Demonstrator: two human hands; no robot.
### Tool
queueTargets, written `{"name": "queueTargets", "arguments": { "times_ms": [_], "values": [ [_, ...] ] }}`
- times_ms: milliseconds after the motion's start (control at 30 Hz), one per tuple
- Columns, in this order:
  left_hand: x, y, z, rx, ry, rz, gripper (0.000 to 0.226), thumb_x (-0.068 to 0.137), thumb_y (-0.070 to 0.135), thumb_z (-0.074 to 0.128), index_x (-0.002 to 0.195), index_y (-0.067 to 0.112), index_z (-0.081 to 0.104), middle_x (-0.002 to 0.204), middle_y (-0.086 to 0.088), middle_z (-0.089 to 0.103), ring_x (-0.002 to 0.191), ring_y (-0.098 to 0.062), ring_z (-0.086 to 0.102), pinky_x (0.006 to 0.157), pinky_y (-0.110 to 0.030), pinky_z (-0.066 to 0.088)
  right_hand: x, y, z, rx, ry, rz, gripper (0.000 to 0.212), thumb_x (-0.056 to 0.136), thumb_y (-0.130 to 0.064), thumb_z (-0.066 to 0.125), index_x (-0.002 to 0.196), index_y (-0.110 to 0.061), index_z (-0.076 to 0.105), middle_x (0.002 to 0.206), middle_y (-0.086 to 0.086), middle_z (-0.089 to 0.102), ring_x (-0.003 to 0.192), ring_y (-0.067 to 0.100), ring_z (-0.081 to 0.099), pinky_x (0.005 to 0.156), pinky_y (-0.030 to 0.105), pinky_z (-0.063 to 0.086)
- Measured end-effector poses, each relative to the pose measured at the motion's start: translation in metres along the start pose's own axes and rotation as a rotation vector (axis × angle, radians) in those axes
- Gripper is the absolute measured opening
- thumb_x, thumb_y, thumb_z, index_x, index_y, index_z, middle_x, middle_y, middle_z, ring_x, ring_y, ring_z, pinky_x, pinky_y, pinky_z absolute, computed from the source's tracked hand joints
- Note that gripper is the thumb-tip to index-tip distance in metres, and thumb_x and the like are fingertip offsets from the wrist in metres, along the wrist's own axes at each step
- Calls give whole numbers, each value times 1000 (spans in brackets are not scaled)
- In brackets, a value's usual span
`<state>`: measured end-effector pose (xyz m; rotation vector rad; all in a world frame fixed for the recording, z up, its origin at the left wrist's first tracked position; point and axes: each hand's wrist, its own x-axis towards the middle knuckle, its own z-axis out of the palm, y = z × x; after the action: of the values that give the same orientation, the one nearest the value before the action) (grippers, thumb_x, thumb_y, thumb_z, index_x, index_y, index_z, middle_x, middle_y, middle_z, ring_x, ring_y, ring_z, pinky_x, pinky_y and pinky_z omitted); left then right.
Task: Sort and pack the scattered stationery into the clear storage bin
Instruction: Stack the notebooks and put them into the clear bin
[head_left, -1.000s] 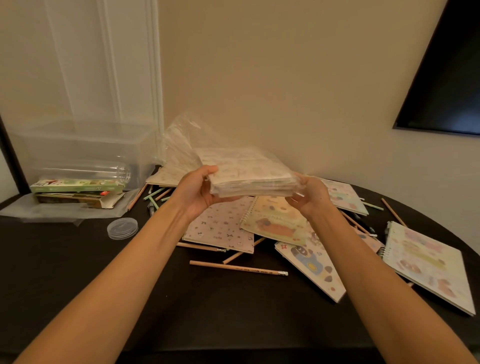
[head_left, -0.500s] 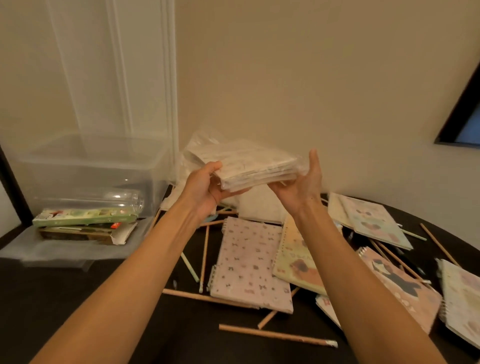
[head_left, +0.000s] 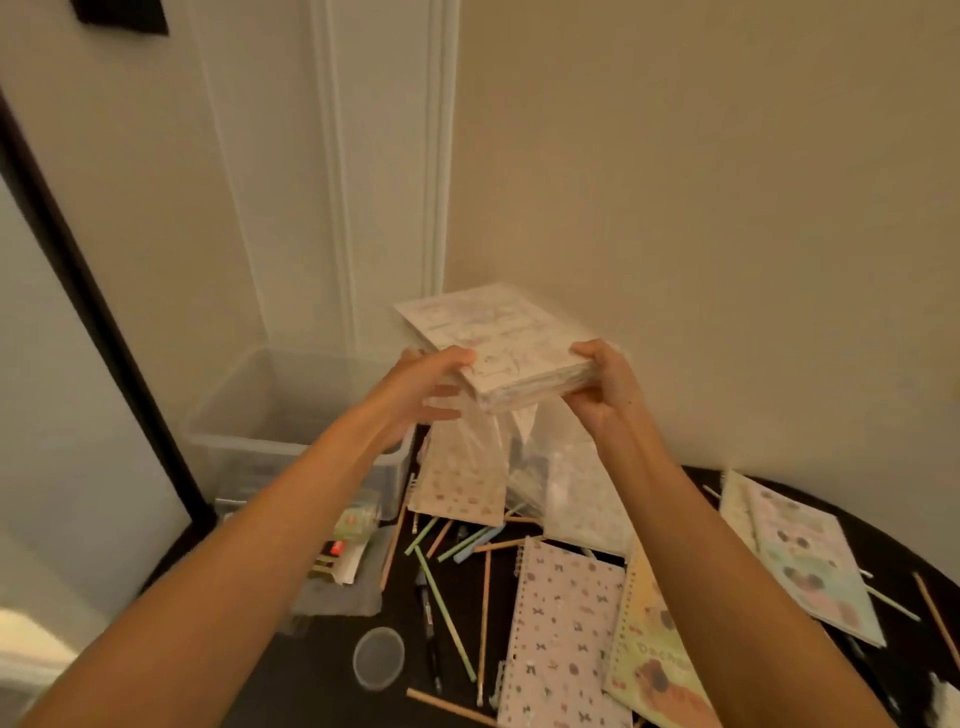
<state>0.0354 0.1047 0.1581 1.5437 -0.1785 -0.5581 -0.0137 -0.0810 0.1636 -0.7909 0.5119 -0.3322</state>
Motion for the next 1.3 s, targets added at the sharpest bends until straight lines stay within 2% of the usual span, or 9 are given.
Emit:
{"name": "queueTargets", "arguments": {
  "times_ms": [133, 233, 333, 467, 600, 800, 1000, 1167, 1300],
  "values": [
    [9, 26, -48, 665, 309, 211, 118, 70, 57, 70, 148, 17, -9, 157, -7, -10, 144, -24, -2, 117, -44, 10, 21, 1, 41, -102, -43, 52, 10, 76, 2, 54, 73, -7, 53, 76, 8, 52, 75, 23, 54, 79, 39, 49],
    [9, 31, -86, 1304, 70, 449, 107, 65, 90, 25, 147, 31, -11, 154, 2, -25, 140, -17, -23, 114, -40, -7, 37, 25, 66, -191, -82, 106, 20, 75, 1, 53, 94, -3, 54, 91, 12, 57, 91, 29, 56, 87, 42, 49],
    [15, 18, -121, 1592, -243, 580, 100, 60, 82, -26, 141, 28, -3, 156, -1, 3, 145, -16, 4, 112, -28, 0, 51, 57, 86, -260, -92, 170, 28, 74, 0, 54, 102, -2, 54, 102, 14, 57, 94, 30, 56, 84, 42, 50],
    [40, 8, -161, 1847, -360, 797, 95, 92, 58, -9, 130, -8, 47, 125, -25, 57, 117, -30, 57, 95, -31, 46, 75, 96, 114, -371, -120, 250, 13, 77, 2, 51, 87, -4, 55, 86, 11, 58, 75, 25, 58, 65, 35, 51],
    [67, -7, -191, 1840, -530, 676, 114, 70, 69, -20, 144, -10, 13, 149, -30, 20, 140, -33, 24, 114, -35, 23, 103, 134, 134, -450, -174, 391, 23, 75, 1, 47, 97, -3, 52, 90, 13, 57, 79, 28, 57, 67, 37, 51],
    [106, -32, -217, 1955, -610, 637, 85, 92, 58, 29, 141, -11, 23, 144, -29, 32, 131, -35, 38, 108, -37, 36, 146, 177, 147, -492, -187, 537, 19, 73, 4, 39, 85, -2, 52, 82, 13, 56, 76, 30, 56, 68, 38, 50],
    [134, -72, -246, 2026, -720, 572, 91, 82, 66, 20, 116, -12, 55, 106, -25, 64, 86, -33, 66, 66, -35, 58, 172, 220, 148, -542, -87, 656, 23, 59, 6, 39, 77, -3, 51, 81, 12, 55, 78, 32, 56, 76, 41, 50],
    [152, -102, -243, 1974, -670, 499, 104, 83, 71, 38, 141, -12, 17, 147, -29, 25, 130, -35, 37, 104, -39, 40, 190, 247, 141, -613, 58, 639, 24, 45, 5, 35, 62, -8, 46, 81, 12, 55, 84, 33, 58, 86, 44, 51],
    [156, -112, -226, 2006, -717, 409, 100, 86, 63, 45, 144, -10, 9, 150, -31, 9, 132, -37, 31, 103, -43, 39, 204, 260, 131, -724, 70, 691, 28, 42, 9, 45, 64, -7, 53, 114, 17, 60, 108, 39, 54, 92, 51, 47]
  ]
}}
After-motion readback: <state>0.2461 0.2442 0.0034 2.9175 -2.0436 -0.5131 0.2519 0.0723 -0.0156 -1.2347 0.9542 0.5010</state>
